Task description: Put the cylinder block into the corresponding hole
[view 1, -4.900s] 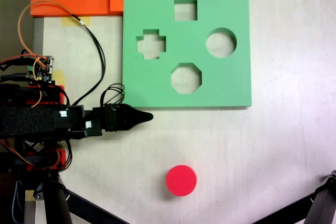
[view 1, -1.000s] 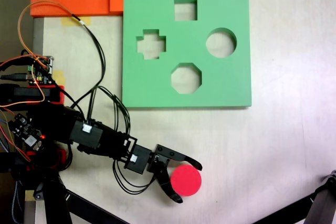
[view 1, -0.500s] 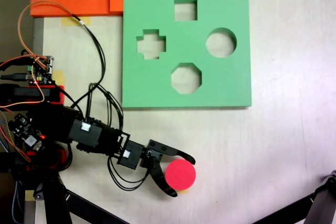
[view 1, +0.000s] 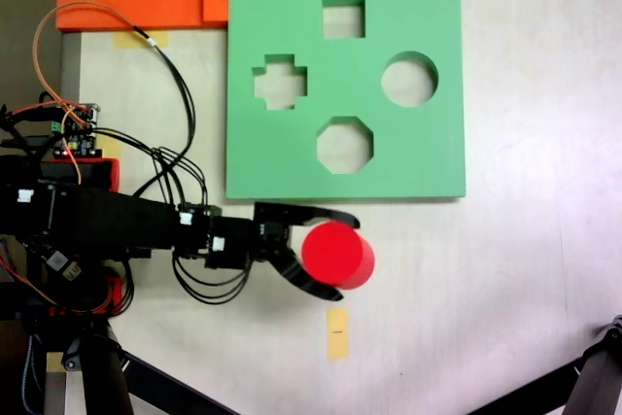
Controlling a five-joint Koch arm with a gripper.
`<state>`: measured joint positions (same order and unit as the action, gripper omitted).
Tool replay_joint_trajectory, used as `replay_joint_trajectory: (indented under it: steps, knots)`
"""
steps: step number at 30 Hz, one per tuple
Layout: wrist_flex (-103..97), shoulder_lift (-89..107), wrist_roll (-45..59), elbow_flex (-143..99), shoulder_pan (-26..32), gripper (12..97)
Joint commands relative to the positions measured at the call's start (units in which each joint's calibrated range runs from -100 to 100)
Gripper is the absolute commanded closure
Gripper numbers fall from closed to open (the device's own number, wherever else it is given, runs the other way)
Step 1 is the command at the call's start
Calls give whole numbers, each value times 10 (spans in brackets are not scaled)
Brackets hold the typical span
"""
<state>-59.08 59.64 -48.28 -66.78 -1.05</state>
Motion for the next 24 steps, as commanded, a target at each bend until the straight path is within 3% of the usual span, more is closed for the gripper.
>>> replay_joint_trajectory:
  steps: [1,12,24]
  knots:
    - [0,21,7,63,31,693]
    - [27,-337,13,291,140,693]
    - [31,-640,13,488,185,693]
